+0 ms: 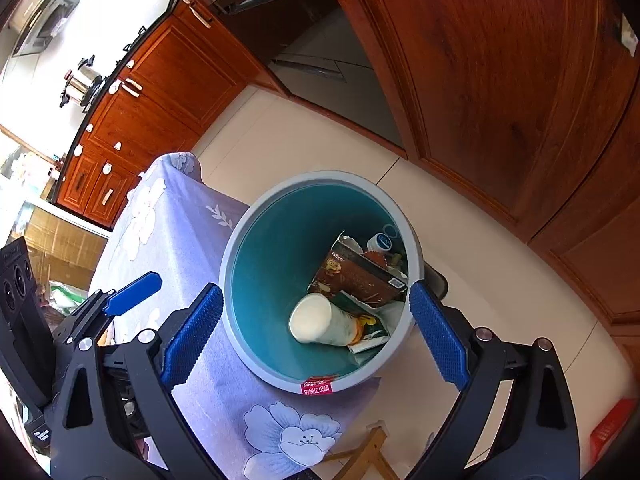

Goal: Collect trash
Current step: 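Move both open grippers away from the bin back over the table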

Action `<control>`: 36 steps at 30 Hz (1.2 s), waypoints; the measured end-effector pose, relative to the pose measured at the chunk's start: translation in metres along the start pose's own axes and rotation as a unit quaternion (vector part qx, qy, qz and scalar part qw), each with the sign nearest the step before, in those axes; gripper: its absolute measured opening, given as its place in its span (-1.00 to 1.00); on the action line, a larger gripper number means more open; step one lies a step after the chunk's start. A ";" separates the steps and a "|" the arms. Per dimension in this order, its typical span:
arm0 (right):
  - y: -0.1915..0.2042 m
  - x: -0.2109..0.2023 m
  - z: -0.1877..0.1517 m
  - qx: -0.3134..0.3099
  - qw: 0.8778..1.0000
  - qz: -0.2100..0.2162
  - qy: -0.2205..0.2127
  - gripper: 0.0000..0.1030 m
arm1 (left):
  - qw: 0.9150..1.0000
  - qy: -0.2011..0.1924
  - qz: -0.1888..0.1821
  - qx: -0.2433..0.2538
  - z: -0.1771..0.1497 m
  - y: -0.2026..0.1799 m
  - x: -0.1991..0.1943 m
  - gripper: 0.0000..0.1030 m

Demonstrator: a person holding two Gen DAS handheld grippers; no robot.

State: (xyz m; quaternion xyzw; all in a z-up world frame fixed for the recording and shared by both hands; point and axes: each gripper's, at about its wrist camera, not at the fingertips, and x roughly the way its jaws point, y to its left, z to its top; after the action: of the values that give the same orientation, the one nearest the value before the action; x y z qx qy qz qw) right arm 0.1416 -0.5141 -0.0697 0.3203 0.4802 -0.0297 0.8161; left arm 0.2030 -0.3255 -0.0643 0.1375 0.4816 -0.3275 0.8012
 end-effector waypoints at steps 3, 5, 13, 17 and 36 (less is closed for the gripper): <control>0.002 0.002 0.000 -0.001 1.000 0.000 0.004 0.75 | 1.000 -0.003 -0.001 -0.005 -0.001 0.002 -0.004 0.78; 0.003 0.003 0.001 -0.002 1.000 -0.001 0.008 0.75 | 1.000 -0.006 0.001 -0.006 -0.006 0.004 -0.008 0.84; 0.011 0.002 -0.005 -0.006 1.000 -0.004 0.010 0.87 | 1.000 -0.012 0.008 -0.012 -0.011 0.006 -0.019 0.87; 0.022 -0.001 -0.008 -0.018 1.000 -0.005 0.007 0.87 | 1.000 -0.017 0.011 -0.019 -0.016 0.014 -0.027 0.89; 0.141 0.008 -0.037 -0.105 0.994 0.028 0.020 0.87 | 0.991 -0.055 0.071 -0.103 -0.084 0.114 -0.111 0.91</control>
State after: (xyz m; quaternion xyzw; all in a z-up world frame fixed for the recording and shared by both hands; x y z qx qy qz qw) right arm 0.1680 -0.3795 -0.0190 0.2463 0.4878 0.0498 0.8360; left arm 0.1854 -0.1516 -0.0213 0.0698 0.4571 -0.2258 0.8574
